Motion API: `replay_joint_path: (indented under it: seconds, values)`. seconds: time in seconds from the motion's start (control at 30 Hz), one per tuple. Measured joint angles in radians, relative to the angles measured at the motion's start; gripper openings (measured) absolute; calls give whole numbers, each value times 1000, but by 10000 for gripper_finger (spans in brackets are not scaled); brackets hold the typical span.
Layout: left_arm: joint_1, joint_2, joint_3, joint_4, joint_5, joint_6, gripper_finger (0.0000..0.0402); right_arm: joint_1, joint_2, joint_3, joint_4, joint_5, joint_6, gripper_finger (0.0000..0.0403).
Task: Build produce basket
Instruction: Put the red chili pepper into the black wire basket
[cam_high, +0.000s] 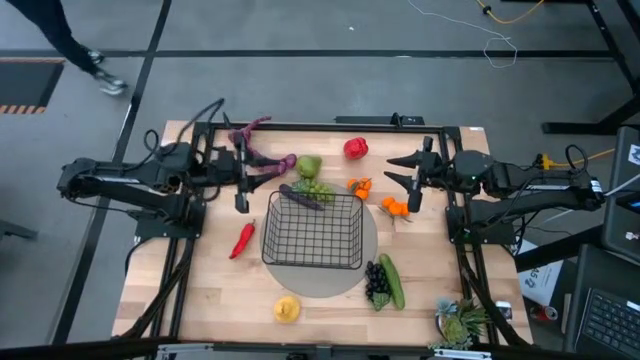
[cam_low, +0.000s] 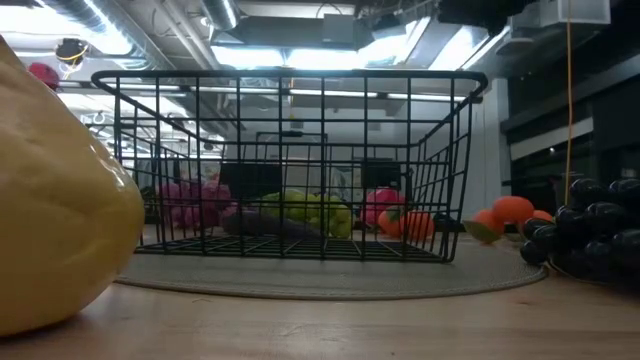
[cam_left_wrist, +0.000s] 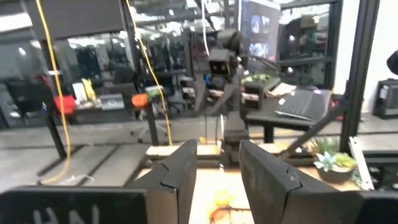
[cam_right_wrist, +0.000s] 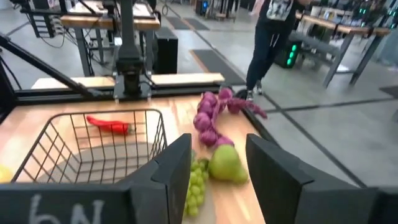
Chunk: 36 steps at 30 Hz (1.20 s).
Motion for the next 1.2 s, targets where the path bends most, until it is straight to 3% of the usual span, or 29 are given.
replay_joint_path:
  seconds: [0.27, 0.33, 0.47, 0.57, 0.7, 0.83, 0.97, 1.2]
  values:
    - [-1, 37, 0, -124, -28, 1, 115, 0, 0, 0, -163, 0, 127, 155]
    - [-1, 33, 0, -158, -130, -9, 115, 0, 0, 0, -206, 0, 165, 155]
    - [10, 5, 0, -215, -462, -117, 115, 0, 0, 0, -238, 0, 211, 155]
    - [53, -2, 0, -388, -541, -247, 115, 0, 0, 0, -236, 0, 211, 155]
    - [118, -2, 0, -666, -530, -468, 115, 0, 0, 0, -235, 0, 209, 155]
    - [223, -2, 0, -800, -492, -608, 114, 0, 0, 0, -233, 0, 208, 155]
    - [358, 1, 0, -862, -338, -622, 114, 0, 0, 0, -232, 0, 207, 155]
    - [577, 135, 1, -899, -116, -586, 114, 0, 0, 0, -232, 0, 206, 155]
